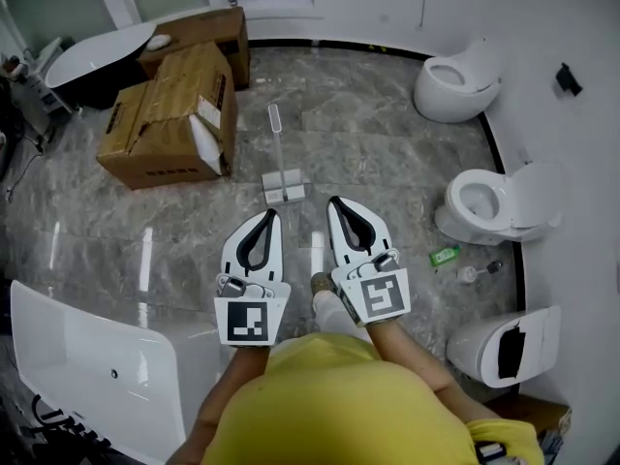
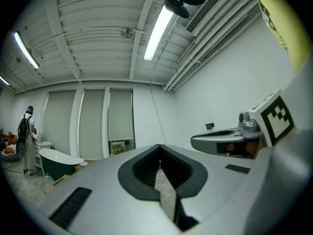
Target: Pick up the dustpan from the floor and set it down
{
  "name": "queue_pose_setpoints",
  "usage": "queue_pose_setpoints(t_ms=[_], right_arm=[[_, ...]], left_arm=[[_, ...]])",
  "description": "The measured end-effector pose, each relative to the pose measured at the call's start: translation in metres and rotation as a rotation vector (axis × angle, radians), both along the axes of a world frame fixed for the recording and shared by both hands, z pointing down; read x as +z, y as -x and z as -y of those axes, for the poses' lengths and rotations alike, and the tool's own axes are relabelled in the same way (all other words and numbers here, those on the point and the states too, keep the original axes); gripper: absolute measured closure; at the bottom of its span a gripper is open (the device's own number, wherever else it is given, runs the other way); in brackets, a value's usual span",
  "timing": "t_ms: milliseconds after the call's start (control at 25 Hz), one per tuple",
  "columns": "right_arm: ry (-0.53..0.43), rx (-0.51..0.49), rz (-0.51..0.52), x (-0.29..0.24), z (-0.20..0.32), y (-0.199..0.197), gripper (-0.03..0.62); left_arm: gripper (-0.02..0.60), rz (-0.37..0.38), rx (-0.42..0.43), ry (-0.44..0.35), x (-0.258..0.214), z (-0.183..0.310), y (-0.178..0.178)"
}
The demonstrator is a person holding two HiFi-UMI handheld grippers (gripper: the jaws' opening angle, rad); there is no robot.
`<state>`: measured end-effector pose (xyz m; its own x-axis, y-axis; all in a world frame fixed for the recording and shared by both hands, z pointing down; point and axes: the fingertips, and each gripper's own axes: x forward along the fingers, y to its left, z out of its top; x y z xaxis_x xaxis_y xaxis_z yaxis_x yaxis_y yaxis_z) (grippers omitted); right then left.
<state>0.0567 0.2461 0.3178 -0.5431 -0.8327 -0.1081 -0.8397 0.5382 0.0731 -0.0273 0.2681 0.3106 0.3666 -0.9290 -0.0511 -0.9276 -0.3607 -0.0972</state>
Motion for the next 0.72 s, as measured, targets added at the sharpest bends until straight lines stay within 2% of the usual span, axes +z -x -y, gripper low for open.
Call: queue_pose_setpoints(t_ms=[200,400,720], right_arm=[[0.020,-0.056,-0.031,0.012,0.060,0.000,0.583],[0.043,-0.101,-0.046,0.021,0.111,-0.002,0.583],[0.034,-0.136,-0.045,0.027,0.166,-0.002,0.583]], left_arm=[[0.583,0.023,-0.061,0.011,0.007,0.059,-0.002],[0.583,0.011,-0.115,0.033,0.008,0.107,-0.002],[0.582,0.025,-0.168,0.029,0.013,0.153,0.004]])
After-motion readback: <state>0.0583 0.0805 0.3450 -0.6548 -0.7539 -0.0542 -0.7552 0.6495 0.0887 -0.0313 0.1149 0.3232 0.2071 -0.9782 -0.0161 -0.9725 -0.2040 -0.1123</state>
